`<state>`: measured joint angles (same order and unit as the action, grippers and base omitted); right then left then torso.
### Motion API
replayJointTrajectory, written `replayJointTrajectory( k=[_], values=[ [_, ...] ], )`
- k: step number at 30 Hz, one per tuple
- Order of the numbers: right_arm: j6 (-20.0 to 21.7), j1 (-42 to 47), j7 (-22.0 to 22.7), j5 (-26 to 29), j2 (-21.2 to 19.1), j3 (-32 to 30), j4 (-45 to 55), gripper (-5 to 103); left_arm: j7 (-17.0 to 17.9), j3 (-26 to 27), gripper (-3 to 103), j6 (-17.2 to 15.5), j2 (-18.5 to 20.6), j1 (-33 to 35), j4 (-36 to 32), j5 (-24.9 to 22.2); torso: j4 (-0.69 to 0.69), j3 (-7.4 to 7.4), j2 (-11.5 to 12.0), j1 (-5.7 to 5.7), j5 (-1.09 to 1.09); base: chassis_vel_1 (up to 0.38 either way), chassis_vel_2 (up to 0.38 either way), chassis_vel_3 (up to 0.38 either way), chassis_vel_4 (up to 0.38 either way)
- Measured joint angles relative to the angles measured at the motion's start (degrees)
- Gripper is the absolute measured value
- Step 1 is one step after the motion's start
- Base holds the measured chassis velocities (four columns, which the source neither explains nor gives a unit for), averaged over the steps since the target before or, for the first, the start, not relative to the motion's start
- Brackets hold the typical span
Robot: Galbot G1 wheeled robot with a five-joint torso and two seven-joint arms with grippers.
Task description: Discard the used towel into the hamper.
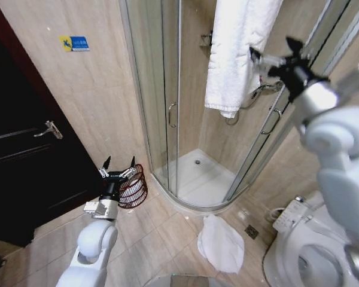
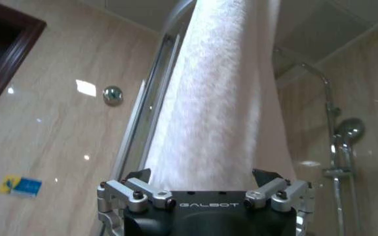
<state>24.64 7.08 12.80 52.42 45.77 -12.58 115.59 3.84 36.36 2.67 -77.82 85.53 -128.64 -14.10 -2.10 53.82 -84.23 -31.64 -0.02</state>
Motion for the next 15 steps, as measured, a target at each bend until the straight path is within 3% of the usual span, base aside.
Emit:
replayJointTrajectory(
  k=[5, 15],
  values=[
    [1.2, -9.0, 3.6, 1.3, 4.0, 5.7, -4.3, 100, 0.5, 0.5, 100, -1.1, 0.8, 0.0, -1.2, -0.8, 0.01, -0.04, 0.0, 0.03, -0.02, 0.0, 0.0, 0.0, 0.0],
    [1.2, -12.8, 8.5, 0.7, 7.9, 9.8, -9.5, 101, 0.3, 1.2, 100, -0.6, 0.9, 0.2, -1.6, -1.5, 0.01, -0.05, 0.1, 0.05, 0.02, 0.0, 0.0, 0.0, 0.0]
  ],
)
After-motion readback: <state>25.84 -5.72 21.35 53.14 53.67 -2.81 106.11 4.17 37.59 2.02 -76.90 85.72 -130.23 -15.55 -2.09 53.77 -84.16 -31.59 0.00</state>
